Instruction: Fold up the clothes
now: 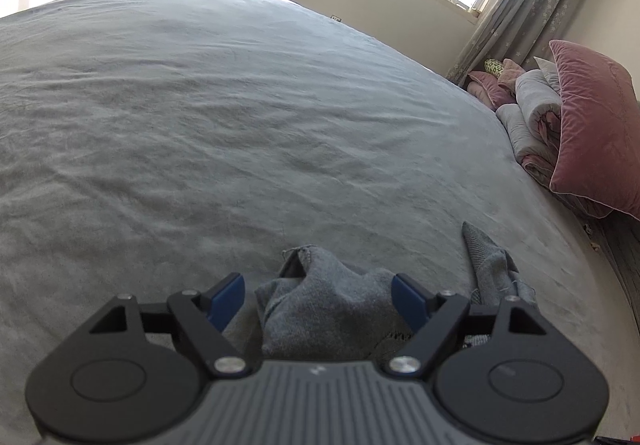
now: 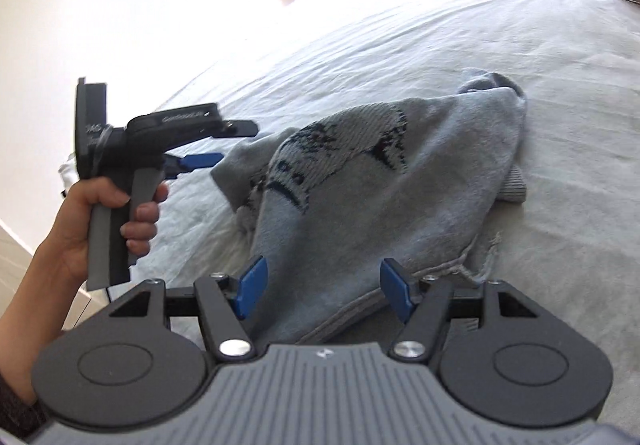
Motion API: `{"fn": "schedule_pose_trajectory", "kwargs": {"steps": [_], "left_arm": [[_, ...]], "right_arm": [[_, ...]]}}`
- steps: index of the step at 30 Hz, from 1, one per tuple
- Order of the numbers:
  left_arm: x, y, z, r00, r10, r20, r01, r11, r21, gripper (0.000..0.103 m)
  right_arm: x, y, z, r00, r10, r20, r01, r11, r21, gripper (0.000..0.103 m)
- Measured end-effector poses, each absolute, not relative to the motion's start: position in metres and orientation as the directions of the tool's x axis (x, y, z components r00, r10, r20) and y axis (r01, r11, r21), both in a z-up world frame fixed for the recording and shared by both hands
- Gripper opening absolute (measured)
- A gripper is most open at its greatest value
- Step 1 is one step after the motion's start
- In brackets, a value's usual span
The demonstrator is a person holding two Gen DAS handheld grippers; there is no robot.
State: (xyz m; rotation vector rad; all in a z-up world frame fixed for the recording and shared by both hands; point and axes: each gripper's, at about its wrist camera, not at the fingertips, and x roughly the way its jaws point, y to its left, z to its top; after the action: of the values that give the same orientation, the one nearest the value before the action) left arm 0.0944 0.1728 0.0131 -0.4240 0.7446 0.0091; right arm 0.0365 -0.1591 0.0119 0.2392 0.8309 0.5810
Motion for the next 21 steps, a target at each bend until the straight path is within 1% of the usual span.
{"fn": "schedule_pose_trajectory", "kwargs": {"steps": [4,7,8,10,11,12,13,14,15,17,18,21], "left_arm": [[0.101,0.17,0.009,0.729,-0.158,-0.666,-0.159,0.907,-0.389,0.081],[0.106,0.168,0.005,0.72,-0.169,-0.672,-0.163,0.901,-0.401,0.08],[0.107,0.168,0.003,0.716,-0.172,-0.677,-0.166,0.9,-0.404,0.079],[0.109,0.168,-0.001,0.707,-0.18,-0.684,-0.171,0.895,-0.412,0.074],[0.109,0.167,-0.003,0.706,-0.185,-0.684,-0.175,0.889,-0.422,0.067],[0.108,0.167,-0.005,0.708,-0.19,-0.681,-0.182,0.882,-0.435,0.057],[0.107,0.168,-0.006,0.711,-0.195,-0.675,-0.187,0.874,-0.449,0.049],[0.105,0.167,-0.005,0.717,-0.201,-0.667,-0.189,0.866,-0.464,0.034],[0.103,0.167,-0.004,0.727,-0.21,-0.654,-0.182,0.859,-0.478,0.023],[0.098,0.164,0.003,0.753,-0.235,-0.615,-0.146,0.851,-0.504,0.016],[0.095,0.161,0.007,0.767,-0.254,-0.589,-0.114,0.85,-0.515,0.013],[0.087,0.152,0.021,0.803,-0.311,-0.509,-0.016,0.842,-0.539,0.011]], "right_arm": [[0.065,-0.184,0.0,0.614,0.473,-0.632,-0.247,0.876,0.414,0.067],[0.081,-0.193,-0.016,0.628,0.429,-0.65,-0.167,0.889,0.425,0.067],[0.085,-0.195,-0.022,0.629,0.415,-0.657,-0.146,0.893,0.425,0.067],[0.089,-0.2,-0.03,0.635,0.401,-0.66,-0.116,0.894,0.432,0.066],[0.09,-0.203,-0.033,0.641,0.402,-0.654,-0.109,0.891,0.44,0.056],[0.09,-0.203,-0.032,0.642,0.406,-0.65,-0.116,0.89,0.441,0.046],[0.09,-0.203,-0.031,0.644,0.41,-0.646,-0.124,0.889,0.441,0.019],[0.09,-0.204,-0.029,0.645,0.418,-0.64,-0.13,0.885,0.448,0.007],[0.088,-0.205,-0.026,0.652,0.417,-0.633,-0.136,0.886,0.443,0.007],[0.082,-0.206,-0.018,0.664,0.414,-0.623,-0.153,0.89,0.429,0.007],[0.078,-0.207,-0.013,0.669,0.413,-0.618,-0.164,0.893,0.419,0.007],[0.063,-0.207,0.003,0.675,0.427,-0.602,-0.205,0.892,0.404,0.007]]}}
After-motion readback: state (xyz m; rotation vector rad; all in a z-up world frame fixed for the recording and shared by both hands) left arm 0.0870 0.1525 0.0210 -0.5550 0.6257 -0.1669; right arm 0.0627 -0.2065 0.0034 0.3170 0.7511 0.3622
